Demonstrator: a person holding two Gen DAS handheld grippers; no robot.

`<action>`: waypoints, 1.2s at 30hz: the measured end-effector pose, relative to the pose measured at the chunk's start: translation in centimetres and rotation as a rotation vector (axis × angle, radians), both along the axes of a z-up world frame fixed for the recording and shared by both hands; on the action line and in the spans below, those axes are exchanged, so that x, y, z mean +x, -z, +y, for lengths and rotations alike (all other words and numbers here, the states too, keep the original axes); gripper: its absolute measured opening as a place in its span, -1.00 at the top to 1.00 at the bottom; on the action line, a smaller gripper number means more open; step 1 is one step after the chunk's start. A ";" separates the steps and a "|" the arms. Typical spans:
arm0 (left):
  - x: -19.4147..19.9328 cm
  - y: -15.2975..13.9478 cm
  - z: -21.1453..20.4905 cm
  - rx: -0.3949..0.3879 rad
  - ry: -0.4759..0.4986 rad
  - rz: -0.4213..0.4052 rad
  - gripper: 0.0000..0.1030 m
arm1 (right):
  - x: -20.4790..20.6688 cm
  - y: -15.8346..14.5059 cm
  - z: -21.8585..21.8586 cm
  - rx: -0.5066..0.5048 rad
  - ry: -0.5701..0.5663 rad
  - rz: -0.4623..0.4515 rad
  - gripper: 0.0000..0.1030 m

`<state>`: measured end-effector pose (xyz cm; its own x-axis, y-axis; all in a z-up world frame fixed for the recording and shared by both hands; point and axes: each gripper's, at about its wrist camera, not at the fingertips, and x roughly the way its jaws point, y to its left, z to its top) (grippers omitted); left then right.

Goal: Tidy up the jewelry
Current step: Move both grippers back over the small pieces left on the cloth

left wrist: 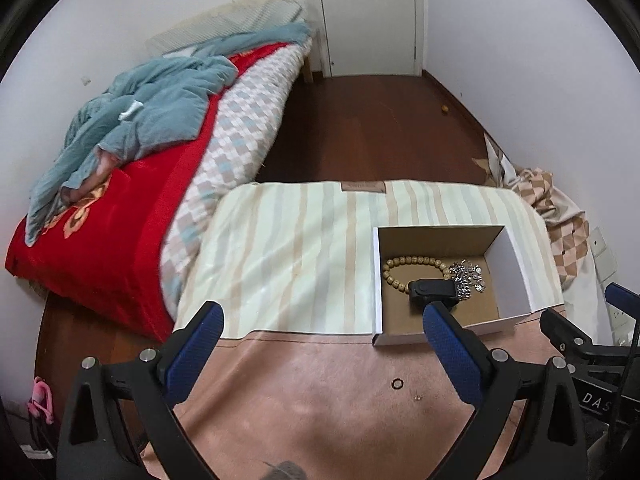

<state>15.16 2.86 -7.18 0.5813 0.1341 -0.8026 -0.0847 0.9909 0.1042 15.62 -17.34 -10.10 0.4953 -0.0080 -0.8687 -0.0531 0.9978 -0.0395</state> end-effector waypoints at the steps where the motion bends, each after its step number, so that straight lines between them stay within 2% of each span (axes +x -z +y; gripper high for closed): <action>1: -0.6 -0.4 0.0 -0.002 0.002 -0.010 -0.98 | -0.3 -0.3 0.0 0.001 0.000 -0.006 -1.00; 11: -5.8 -3.3 -0.3 -0.007 0.014 -0.066 -0.98 | -5.4 -5.1 0.4 0.001 -0.004 -0.104 -1.00; 19: -8.5 -5.3 -0.4 -0.013 0.015 -0.106 -0.98 | -9.1 -8.3 0.7 0.008 -0.013 -0.170 -1.00; 24: -9.2 -4.4 -0.3 -0.017 -0.010 -0.104 -0.98 | -10.1 -8.6 -0.3 0.070 0.000 -0.172 -1.00; 28: -9.2 -1.2 -0.4 -0.002 -0.031 -0.060 -0.98 | -10.3 -5.8 -2.9 0.106 0.068 -0.123 -1.00; 31: -8.8 2.4 -0.4 -0.001 -0.043 0.018 -0.98 | -10.4 -1.5 -5.4 0.123 0.143 -0.027 -1.00; 33: -8.6 5.0 -0.5 0.002 -0.049 0.076 -0.98 | -10.5 2.5 -7.2 0.142 0.197 0.057 -0.99; 36: -8.4 8.0 -0.8 0.001 -0.045 0.148 -0.98 | -10.8 6.8 -8.6 0.153 0.236 0.143 -0.82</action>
